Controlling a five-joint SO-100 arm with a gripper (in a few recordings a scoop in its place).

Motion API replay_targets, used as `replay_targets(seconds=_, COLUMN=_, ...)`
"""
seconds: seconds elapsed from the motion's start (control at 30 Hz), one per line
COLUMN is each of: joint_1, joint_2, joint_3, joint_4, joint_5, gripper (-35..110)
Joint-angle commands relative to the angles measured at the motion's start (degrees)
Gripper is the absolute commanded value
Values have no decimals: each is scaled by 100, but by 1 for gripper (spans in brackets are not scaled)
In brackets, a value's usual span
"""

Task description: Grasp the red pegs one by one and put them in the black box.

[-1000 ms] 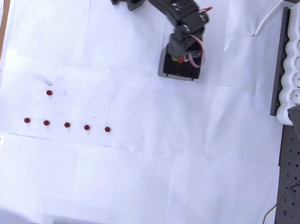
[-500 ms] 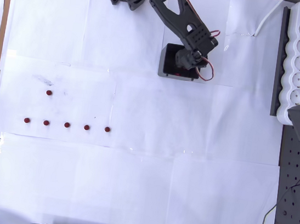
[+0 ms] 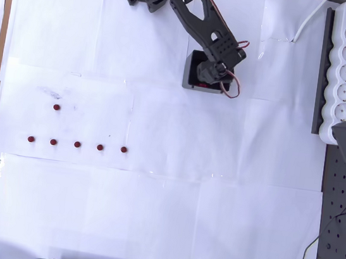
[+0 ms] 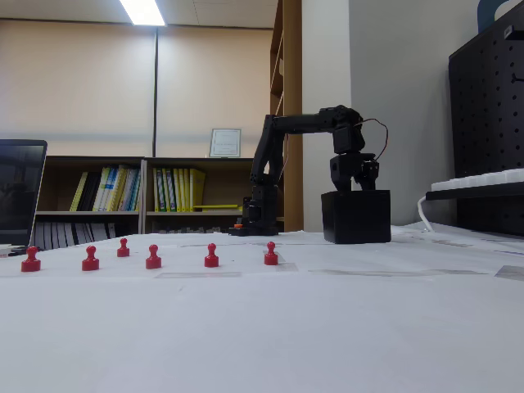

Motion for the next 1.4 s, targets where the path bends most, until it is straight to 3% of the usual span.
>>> replay_targets(seconds=0.0, joint_1=413, joint_2=-1617, joint_3=211, joint_4=211, joint_5=79, gripper=14)
replay_targets(seconds=0.27, joint_1=2417, joint_2=-3480, joint_3=-2531, joint_4=-712, joint_5=1828, gripper=14)
replay_targets(seconds=0.43, joint_1=3981, joint_2=-4061, joint_3=-4588, joint_4=-2426, joint_5=3217, gripper=14)
replay_targets(seconds=0.57, joint_1=4755, joint_2=-3779, joint_3=-5353, joint_4=-3691, joint_5=3718, gripper=14)
replay_targets(seconds=0.93, joint_1=5590, joint_2=-2470, joint_3=-6557, joint_4=-7348, joint_5=3902, gripper=14)
replay_targets(seconds=1.17, joint_1=6029, joint_2=-1837, joint_3=-6847, joint_4=-8385, joint_5=3920, gripper=14)
replay_targets(seconds=1.37, joint_1=6214, joint_2=-1187, joint_3=-6970, joint_4=-9686, joint_5=3322, gripper=15)
